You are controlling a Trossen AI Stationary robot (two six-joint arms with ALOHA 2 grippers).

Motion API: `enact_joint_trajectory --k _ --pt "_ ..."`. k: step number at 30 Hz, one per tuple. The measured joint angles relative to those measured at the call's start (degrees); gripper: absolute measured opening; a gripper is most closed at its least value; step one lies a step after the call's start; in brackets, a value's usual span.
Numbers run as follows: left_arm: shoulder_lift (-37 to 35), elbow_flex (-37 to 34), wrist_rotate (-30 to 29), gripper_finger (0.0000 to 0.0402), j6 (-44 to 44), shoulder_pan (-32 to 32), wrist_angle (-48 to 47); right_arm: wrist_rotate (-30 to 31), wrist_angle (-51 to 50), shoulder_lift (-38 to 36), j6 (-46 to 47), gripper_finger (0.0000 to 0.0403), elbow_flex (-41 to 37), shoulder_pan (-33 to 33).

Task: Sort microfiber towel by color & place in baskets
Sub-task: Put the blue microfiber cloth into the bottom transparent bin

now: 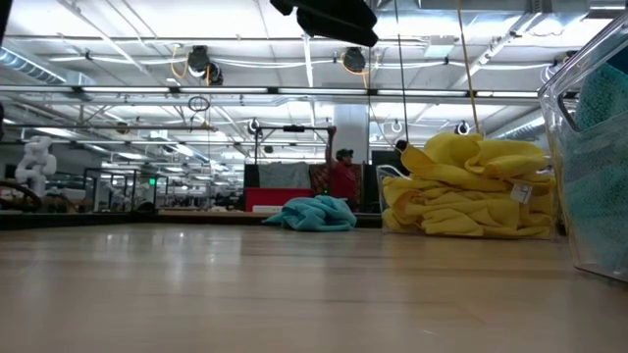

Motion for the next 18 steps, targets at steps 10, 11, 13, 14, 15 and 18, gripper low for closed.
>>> enact_joint_trajectory --k 10,11,13,14,15,18 --pt "1.54 0.00 0.00 0.0244 -0.04 1.52 1.21 -1.45 9.23 10.58 -6.95 0.0004 0.02 0.02" --pt "1.83 0.00 0.02 0.0244 -0.04 1.62 0.98 -1.52 9.28 11.81 -7.00 0.0004 0.02 0.02" --pt "2.50 0.00 0.04 0.0244 -0.07 1.85 0.92 -1.56 9.33 14.10 -7.01 0.0004 0.02 -0.01" --pt "2.67 0.00 0.04 0.0244 -0.07 1.91 1.17 -1.58 9.36 15.27 -7.04 0.0004 0.02 -0.07" --pt "2.93 0.00 0.04 0.0244 -0.06 2.00 1.18 -1.70 9.33 16.35 -7.17 0.0004 0.02 -0.14" --pt "3.50 0.00 0.08 0.0244 -0.07 2.21 1.19 -2.89 9.50 18.74 -7.34 0.0004 0.26 -0.61"
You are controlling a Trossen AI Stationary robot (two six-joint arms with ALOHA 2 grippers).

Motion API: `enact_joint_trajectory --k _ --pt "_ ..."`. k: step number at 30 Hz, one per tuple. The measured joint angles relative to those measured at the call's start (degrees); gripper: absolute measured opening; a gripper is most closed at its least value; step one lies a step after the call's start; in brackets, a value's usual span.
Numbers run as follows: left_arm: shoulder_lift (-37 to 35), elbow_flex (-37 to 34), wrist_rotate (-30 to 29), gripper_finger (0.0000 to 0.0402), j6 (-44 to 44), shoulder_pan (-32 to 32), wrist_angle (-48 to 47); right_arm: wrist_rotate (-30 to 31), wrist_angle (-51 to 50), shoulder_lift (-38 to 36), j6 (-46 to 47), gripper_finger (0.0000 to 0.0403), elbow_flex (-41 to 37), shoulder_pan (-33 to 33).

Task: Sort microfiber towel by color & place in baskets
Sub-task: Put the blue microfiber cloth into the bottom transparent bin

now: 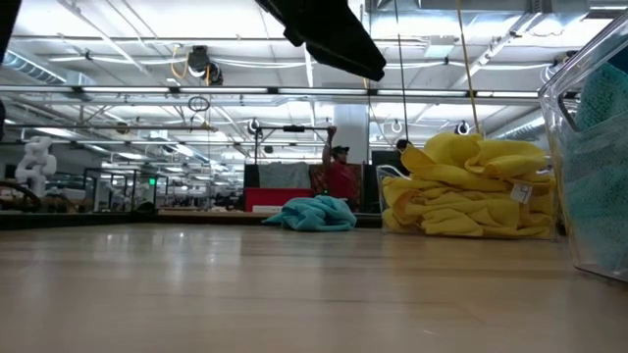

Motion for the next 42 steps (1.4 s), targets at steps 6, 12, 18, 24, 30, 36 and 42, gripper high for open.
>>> enact_joint_trajectory --k 6,12,18,24,30,36,42 --pt "-0.04 0.00 0.01 0.0244 -0.07 0.07 0.12 -1.92 0.78 1.59 0.21 0.0010 -0.06 -0.51" --pt "-0.04 0.00 0.18 0.0244 -0.37 0.07 -0.12 -3.51 0.77 0.57 0.48 0.0065 1.18 -0.60" --pt "-0.04 0.00 0.23 0.0244 -0.37 0.07 0.07 -0.89 -5.76 -3.16 0.66 0.0142 6.54 -0.66" --pt "-0.07 0.00 0.23 0.0244 -0.44 0.04 0.07 3.21 -17.27 -6.14 0.60 0.0187 14.26 -0.53" --pt "-0.09 0.00 0.21 0.0244 -0.46 -0.38 -0.15 2.73 -24.69 -6.52 3.38 0.0192 19.00 -0.51" --pt "-0.09 0.00 0.22 0.0244 -0.46 -0.50 -0.17 -0.74 -29.71 -6.49 10.50 0.0192 19.32 -0.48" --pt "-0.11 0.00 0.20 0.0244 -0.42 -0.50 -0.17 -1.61 -31.91 -6.49 13.90 0.0179 19.32 0.28"
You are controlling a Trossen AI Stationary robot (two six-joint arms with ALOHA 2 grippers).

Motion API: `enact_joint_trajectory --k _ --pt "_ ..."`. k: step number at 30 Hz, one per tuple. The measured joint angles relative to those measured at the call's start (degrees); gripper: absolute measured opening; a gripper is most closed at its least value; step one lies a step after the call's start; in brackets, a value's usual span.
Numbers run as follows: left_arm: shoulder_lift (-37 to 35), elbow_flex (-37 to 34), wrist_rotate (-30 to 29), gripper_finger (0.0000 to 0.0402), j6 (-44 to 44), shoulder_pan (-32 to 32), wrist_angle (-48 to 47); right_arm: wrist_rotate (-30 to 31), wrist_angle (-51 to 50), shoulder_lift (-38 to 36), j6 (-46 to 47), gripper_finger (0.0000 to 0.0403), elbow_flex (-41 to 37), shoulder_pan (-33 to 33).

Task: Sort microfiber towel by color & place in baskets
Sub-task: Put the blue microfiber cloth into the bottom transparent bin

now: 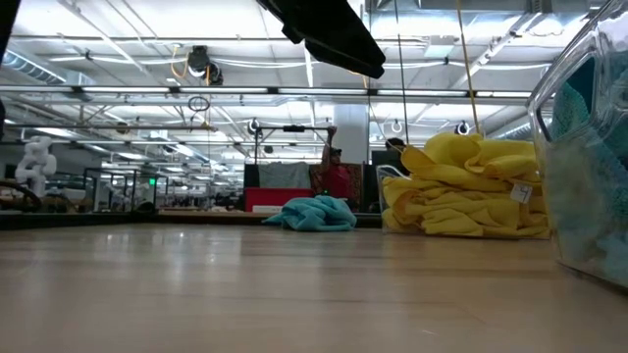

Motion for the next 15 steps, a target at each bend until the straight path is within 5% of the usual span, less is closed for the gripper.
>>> enact_joint_trajectory --k 9,15 --pt "0.00 0.00 -1.21 0.0244 0.07 0.13 -0.22 3.20 -5.79 0.02 -1.66 0.0143 2.00 0.00" --pt "-0.02 0.00 -11.63 0.0244 0.43 1.83 -3.12 10.21 -12.77 0.00 -2.54 0.0142 2.91 -0.02"
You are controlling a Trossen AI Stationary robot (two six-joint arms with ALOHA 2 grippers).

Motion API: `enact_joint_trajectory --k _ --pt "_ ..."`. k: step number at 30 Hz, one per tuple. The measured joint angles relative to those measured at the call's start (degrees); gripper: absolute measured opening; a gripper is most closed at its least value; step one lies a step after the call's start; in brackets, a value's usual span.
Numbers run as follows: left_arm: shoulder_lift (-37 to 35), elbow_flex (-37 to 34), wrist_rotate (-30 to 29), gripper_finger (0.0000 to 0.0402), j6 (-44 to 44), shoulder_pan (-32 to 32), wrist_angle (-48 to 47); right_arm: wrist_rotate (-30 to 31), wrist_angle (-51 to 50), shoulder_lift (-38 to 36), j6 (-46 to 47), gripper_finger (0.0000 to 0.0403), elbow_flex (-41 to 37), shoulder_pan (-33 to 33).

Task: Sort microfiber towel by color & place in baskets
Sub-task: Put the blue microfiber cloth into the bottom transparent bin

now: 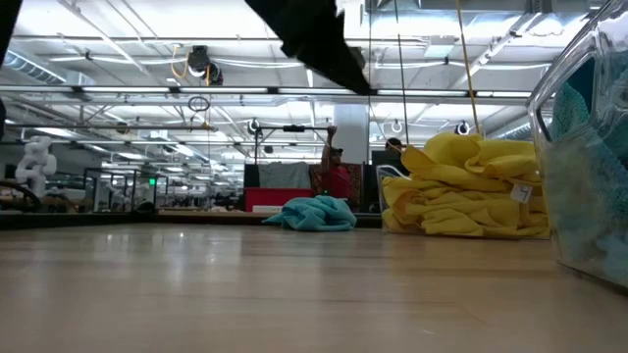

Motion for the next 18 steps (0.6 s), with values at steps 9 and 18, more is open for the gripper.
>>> enact_joint_trajectory --k 9,18 --pt "0.02 0.00 -0.10 0.0244 -1.48 7.03 -2.27 6.45 -0.38 -0.20 -3.04 0.0186 0.00 -0.22" --pt "0.73 0.00 3.24 0.0244 -1.97 17.29 -2.46 18.89 -0.99 -0.42 -6.44 0.0221 0.00 -0.58"
